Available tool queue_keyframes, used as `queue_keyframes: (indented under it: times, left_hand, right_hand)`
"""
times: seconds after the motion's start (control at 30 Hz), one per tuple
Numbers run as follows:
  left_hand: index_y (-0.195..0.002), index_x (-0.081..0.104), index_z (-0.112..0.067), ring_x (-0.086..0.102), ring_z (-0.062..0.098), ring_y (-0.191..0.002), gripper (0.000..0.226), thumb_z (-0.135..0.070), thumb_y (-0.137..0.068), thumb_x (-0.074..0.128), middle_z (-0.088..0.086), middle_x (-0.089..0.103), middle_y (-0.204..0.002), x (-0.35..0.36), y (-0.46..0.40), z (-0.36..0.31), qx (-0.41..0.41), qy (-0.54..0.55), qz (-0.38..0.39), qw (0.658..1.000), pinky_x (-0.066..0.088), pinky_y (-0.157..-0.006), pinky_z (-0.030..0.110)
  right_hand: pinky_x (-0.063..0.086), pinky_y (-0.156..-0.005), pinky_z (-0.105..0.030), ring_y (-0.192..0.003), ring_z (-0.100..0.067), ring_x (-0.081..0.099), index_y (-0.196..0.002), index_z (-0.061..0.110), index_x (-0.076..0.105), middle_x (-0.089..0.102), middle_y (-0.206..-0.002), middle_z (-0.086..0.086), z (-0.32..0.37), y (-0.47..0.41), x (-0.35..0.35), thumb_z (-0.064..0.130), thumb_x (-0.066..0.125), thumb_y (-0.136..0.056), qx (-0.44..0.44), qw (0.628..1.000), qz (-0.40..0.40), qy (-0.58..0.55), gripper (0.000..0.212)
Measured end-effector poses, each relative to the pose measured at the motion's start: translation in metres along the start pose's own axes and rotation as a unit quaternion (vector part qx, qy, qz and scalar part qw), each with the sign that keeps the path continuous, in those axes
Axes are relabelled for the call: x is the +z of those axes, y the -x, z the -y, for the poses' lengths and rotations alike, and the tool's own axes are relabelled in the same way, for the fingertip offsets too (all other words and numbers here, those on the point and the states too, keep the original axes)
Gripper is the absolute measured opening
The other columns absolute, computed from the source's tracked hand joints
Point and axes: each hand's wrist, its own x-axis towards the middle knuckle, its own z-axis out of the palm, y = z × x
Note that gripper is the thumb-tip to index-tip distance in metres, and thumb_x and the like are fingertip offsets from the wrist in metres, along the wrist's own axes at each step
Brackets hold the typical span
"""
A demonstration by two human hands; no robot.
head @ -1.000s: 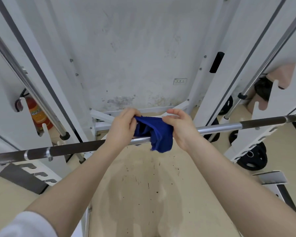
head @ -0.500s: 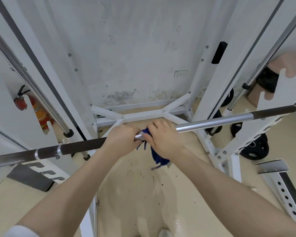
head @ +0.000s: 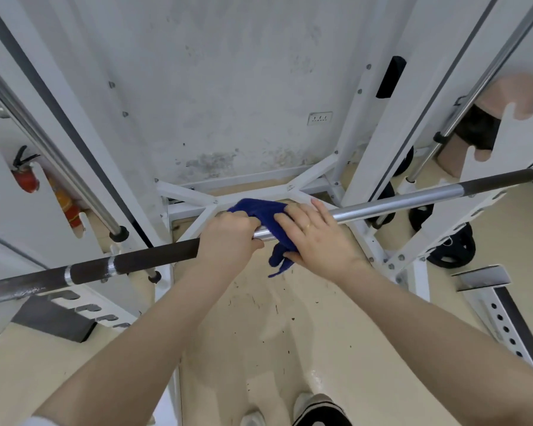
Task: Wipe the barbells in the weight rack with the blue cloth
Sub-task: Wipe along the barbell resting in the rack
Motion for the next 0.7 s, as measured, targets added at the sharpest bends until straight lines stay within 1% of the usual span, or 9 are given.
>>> queue_keyframes:
  times: [0.07, 0.17, 0.23, 0.3, 0.37, 0.47, 0.53, 0.63, 0.7]
  left_hand:
    - [-0.103, 0.060, -0.016, 0.055, 0.024, -0.094, 0.025, -0.034, -0.087, 0.057, 0.005, 0.062, -0.099, -0.001, 0.001, -0.001, -0.005, -0.012, 0.003, 1.000, 0.036, -0.069, 0.030]
    - [-0.104, 0.061, -0.017, 0.056, 0.023, -0.089, 0.025, -0.034, -0.087, 0.057, 0.006, 0.062, -0.094, -0.003, 0.003, -0.004, -0.016, -0.017, 0.001, 1.000, 0.038, -0.068, 0.030]
    - [-0.105, 0.060, -0.017, 0.054, 0.023, -0.091, 0.025, -0.034, -0.088, 0.056, 0.005, 0.061, -0.095, -0.004, 0.004, -0.006, -0.026, -0.014, 0.005, 1.000, 0.040, -0.070, 0.031]
    - [-0.105, 0.061, -0.015, 0.053, 0.024, -0.094, 0.024, -0.032, -0.088, 0.056, 0.006, 0.060, -0.097, -0.002, 0.005, -0.008, -0.041, -0.004, 0.005, 0.999, 0.041, -0.072, 0.032]
    - [-0.104, 0.060, -0.013, 0.052, 0.024, -0.096, 0.023, -0.028, -0.088, 0.056, 0.007, 0.060, -0.099, -0.001, 0.005, -0.012, -0.057, -0.005, -0.001, 0.998, 0.039, -0.071, 0.032]
    - [-0.101, 0.060, -0.011, 0.051, 0.024, -0.094, 0.019, -0.024, -0.088, 0.055, 0.007, 0.060, -0.097, -0.001, 0.005, -0.020, -0.076, -0.026, -0.008, 0.997, 0.035, -0.069, 0.030]
    - [-0.100, 0.060, -0.012, 0.051, 0.024, -0.095, 0.017, -0.023, -0.087, 0.056, 0.006, 0.061, -0.094, 0.000, 0.005, -0.024, -0.089, -0.047, -0.013, 0.995, 0.037, -0.070, 0.031]
    - [-0.104, 0.061, -0.011, 0.053, 0.027, -0.097, 0.025, -0.013, -0.079, 0.064, 0.006, 0.066, -0.093, 0.002, 0.004, -0.032, -0.090, -0.069, -0.066, 0.991, 0.042, -0.073, 0.034]
    - [-0.114, 0.057, -0.013, 0.049, 0.027, -0.110, 0.035, -0.015, -0.080, 0.063, 0.003, 0.063, -0.106, 0.006, 0.000, -0.041, -0.092, -0.048, -0.049, 0.993, 0.042, -0.084, 0.034]
  right_hand:
    - [0.044, -0.086, -0.034, -0.094, -0.022, 0.060, -0.109, 0.018, 0.055, 0.062, -0.100, 0.000, -0.017, -0.020, -0.019, 0.042, 0.068, -0.071, 0.033, 0.991, 0.117, -0.059, 0.046]
    - [0.043, -0.060, -0.025, -0.080, -0.017, 0.059, -0.098, 0.019, 0.059, 0.064, -0.087, 0.002, -0.035, -0.050, -0.037, 0.043, 0.070, -0.071, 0.068, 0.913, 0.329, -0.233, 0.038]
    - [0.042, -0.056, -0.025, -0.078, -0.018, 0.058, -0.096, 0.017, 0.060, 0.064, -0.086, 0.000, -0.036, -0.055, -0.037, 0.039, 0.071, -0.071, 0.072, 0.905, 0.354, -0.226, 0.035]
    - [0.041, -0.061, -0.028, -0.079, -0.021, 0.058, -0.094, 0.019, 0.058, 0.063, -0.087, 0.001, -0.027, -0.042, -0.025, 0.036, 0.067, -0.071, 0.088, 0.951, 0.258, -0.144, 0.031]
    - [0.044, -0.074, -0.032, -0.083, -0.023, 0.059, -0.096, 0.019, 0.058, 0.062, -0.091, 0.000, -0.013, -0.015, -0.003, 0.031, 0.069, -0.071, 0.087, 0.992, 0.083, -0.033, 0.030]
    - [0.044, -0.086, -0.036, -0.078, -0.023, 0.062, -0.096, 0.017, 0.061, 0.064, -0.087, 0.000, -0.014, -0.004, 0.007, 0.026, 0.073, -0.068, 0.056, 0.998, -0.037, 0.009, 0.031]
    - [0.039, -0.088, -0.033, -0.078, -0.019, 0.061, -0.094, 0.021, 0.058, 0.064, -0.084, 0.004, -0.036, -0.020, -0.009, 0.031, 0.071, -0.070, 0.022, 0.993, 0.101, -0.062, 0.029]
    - [0.045, -0.074, -0.030, -0.081, -0.018, 0.059, -0.093, 0.021, 0.058, 0.064, -0.085, 0.004, -0.071, -0.044, -0.031, 0.040, 0.070, -0.069, 0.053, 0.902, 0.365, -0.224, 0.033]
    - [0.046, -0.075, -0.031, -0.080, -0.018, 0.058, -0.089, 0.022, 0.055, 0.061, -0.083, 0.005, -0.077, -0.039, -0.031, 0.041, 0.068, -0.070, 0.057, 0.908, 0.357, -0.210, 0.030]
